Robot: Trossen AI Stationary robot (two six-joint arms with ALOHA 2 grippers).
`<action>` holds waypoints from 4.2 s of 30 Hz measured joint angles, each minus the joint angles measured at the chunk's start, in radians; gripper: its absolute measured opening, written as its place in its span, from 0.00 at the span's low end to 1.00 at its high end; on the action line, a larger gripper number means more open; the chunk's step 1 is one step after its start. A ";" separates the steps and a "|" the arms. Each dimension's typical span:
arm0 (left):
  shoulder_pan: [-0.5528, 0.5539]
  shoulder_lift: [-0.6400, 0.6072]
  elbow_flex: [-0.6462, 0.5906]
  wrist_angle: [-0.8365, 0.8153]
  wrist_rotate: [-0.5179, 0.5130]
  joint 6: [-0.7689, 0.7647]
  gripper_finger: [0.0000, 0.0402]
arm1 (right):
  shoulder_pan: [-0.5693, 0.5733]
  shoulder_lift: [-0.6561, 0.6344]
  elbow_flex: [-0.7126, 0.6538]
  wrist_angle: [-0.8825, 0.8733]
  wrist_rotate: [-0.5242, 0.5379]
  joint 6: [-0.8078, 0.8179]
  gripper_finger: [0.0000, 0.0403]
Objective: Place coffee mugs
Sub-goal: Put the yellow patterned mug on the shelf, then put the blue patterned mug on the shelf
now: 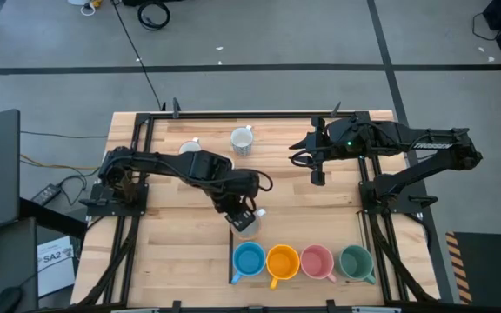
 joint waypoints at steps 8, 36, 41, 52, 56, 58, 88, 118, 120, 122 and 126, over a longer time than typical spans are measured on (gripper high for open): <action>0.016 0.000 0.000 0.001 0.081 -0.001 0.31 | 0.000 0.000 0.000 0.000 0.000 0.000 0.32; 0.177 -0.080 0.002 0.015 0.143 0.175 0.31 | 0.000 0.000 0.000 -0.014 0.000 0.000 0.32; 0.287 -0.080 0.002 0.015 0.142 0.300 0.31 | 0.000 0.000 0.000 -0.042 0.000 0.022 0.32; 0.590 -0.077 0.002 0.061 0.141 0.575 0.31 | 0.000 -0.085 0.000 -0.087 0.001 0.107 0.32; 0.688 -0.072 0.000 0.107 0.122 0.610 0.31 | -0.001 -0.120 0.000 -0.092 0.002 0.115 0.32; 0.728 -0.070 0.000 0.136 0.087 0.633 0.31 | -0.001 -0.127 0.000 -0.092 0.006 0.116 0.32; 0.849 0.243 0.000 0.106 0.080 0.857 0.31 | -0.145 -0.115 0.001 -0.194 0.028 0.184 0.32; 0.776 0.241 -0.173 0.185 -0.020 0.863 0.31 | -0.146 -0.115 0.000 -0.193 -0.024 0.184 0.32; 0.776 0.241 -0.173 0.185 -0.020 0.863 0.31 | -0.146 -0.115 0.000 -0.193 -0.024 0.184 0.32; 0.776 0.241 -0.173 0.186 -0.020 0.863 0.30 | -0.146 -0.115 0.000 -0.193 -0.024 0.184 0.32; 0.776 0.241 -0.173 0.187 -0.020 0.862 0.24 | -0.146 -0.115 0.000 -0.193 -0.024 0.184 0.32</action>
